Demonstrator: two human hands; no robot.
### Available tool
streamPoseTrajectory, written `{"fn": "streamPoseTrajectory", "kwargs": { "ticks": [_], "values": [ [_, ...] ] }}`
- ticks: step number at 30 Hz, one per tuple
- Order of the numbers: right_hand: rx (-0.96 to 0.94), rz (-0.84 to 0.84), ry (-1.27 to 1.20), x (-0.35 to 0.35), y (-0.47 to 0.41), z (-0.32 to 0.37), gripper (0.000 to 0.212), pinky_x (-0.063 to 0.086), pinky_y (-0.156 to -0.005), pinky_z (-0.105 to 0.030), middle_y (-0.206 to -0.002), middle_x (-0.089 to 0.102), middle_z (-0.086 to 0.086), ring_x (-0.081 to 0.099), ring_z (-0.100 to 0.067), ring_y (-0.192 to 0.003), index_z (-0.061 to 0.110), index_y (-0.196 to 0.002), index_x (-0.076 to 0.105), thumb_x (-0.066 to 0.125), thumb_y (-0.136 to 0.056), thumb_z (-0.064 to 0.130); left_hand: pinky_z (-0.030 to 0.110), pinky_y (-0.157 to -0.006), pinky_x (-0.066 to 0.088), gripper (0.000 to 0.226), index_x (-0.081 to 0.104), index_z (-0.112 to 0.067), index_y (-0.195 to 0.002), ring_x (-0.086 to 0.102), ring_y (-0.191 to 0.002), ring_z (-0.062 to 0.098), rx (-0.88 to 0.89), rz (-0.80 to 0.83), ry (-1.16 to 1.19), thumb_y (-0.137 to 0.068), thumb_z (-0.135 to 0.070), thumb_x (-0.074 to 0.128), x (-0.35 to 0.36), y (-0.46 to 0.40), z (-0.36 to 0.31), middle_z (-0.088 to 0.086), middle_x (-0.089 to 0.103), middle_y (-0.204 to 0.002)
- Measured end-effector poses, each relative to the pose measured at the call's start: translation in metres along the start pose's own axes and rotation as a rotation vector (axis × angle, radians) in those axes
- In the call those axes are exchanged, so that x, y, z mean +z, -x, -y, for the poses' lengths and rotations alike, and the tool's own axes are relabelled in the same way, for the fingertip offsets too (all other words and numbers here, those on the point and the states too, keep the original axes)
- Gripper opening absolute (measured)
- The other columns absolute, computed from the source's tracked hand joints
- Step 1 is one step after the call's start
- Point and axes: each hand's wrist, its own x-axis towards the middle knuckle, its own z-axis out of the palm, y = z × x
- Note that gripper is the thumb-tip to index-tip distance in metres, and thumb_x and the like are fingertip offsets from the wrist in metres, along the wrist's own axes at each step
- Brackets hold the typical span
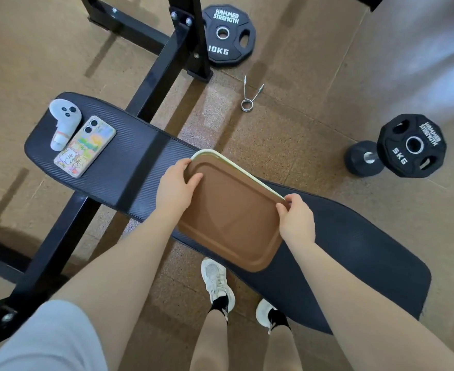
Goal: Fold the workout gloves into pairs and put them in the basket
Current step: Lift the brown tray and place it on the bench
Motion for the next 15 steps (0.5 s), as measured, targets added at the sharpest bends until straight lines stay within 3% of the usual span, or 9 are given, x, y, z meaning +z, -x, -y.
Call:
{"fn": "streamPoseTrajectory", "kwargs": {
  "ticks": [4,8,12,15],
  "values": [
    [-0.053,-0.034,0.019,0.001,-0.006,0.003,0.027,0.043,-0.077,-0.033,-0.116,0.06,-0.006,0.057,-0.024,-0.103,0.015,-0.118,0.051,0.043,-0.096,0.029,0.041,-0.09,0.045,0.034,0.048,-0.017,-0.124,0.053,-0.112,0.03,-0.003,-0.038,-0.061,-0.092,-0.027,0.05,-0.001,-0.008,-0.002,0.01,0.06,-0.122],
    [-0.044,-0.01,-0.055,0.004,-0.012,0.007,0.027,0.047,-0.081,-0.036,-0.113,0.061,-0.008,0.058,-0.024,-0.099,0.014,-0.118,0.049,0.041,-0.097,0.029,0.042,-0.085,0.046,0.028,0.05,-0.015,-0.12,0.055,-0.106,0.032,0.014,-0.05,-0.086,-0.094,-0.024,0.046,-0.004,-0.02,-0.011,0.011,0.063,-0.115],
    [0.001,0.047,-0.137,0.013,-0.008,0.005,0.026,0.047,-0.074,-0.036,-0.108,0.06,-0.01,0.055,-0.022,-0.086,0.012,-0.118,0.041,0.036,-0.099,0.029,0.044,-0.086,0.046,0.031,0.047,-0.012,-0.124,0.054,-0.107,0.034,0.039,-0.049,-0.173,-0.095,-0.023,0.041,-0.004,-0.031,-0.025,0.013,0.061,-0.117],
    [0.028,0.072,-0.172,0.015,-0.009,0.001,0.027,0.045,-0.076,-0.033,-0.113,0.058,-0.008,0.054,-0.02,-0.09,0.013,-0.121,0.04,0.036,-0.099,0.028,0.043,-0.083,0.044,0.029,0.046,-0.012,-0.122,0.053,-0.108,0.034,0.052,0.013,-0.267,-0.096,-0.024,0.039,-0.006,-0.043,-0.03,0.014,0.057,-0.12]
  ]
}}
